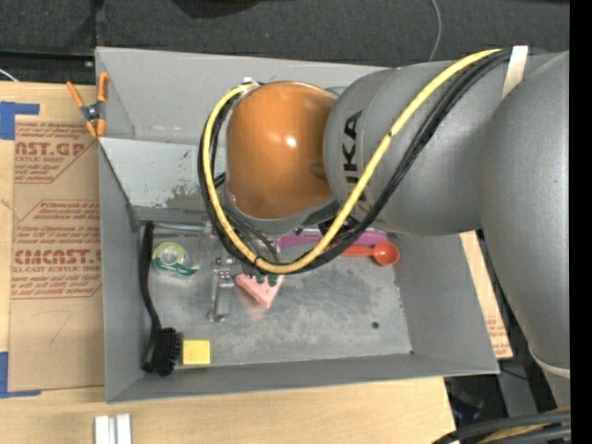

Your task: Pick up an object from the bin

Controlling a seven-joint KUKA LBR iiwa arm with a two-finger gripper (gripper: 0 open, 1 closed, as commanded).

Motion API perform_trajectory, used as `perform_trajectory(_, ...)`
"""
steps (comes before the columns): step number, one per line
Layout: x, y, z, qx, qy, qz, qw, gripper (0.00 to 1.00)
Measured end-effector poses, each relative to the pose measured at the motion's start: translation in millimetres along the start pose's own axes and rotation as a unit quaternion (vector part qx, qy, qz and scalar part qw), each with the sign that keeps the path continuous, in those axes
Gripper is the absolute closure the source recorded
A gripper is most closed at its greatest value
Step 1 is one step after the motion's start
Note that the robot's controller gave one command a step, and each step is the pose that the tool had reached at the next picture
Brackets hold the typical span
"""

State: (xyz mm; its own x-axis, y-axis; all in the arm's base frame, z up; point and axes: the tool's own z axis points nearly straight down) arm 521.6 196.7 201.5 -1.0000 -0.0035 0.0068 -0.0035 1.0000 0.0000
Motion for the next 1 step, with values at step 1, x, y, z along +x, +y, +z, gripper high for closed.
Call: perform_trajectory(1,-1.9,-1.4,-4.9,-0.001,-0.0039,0.001,1.0,0.0)
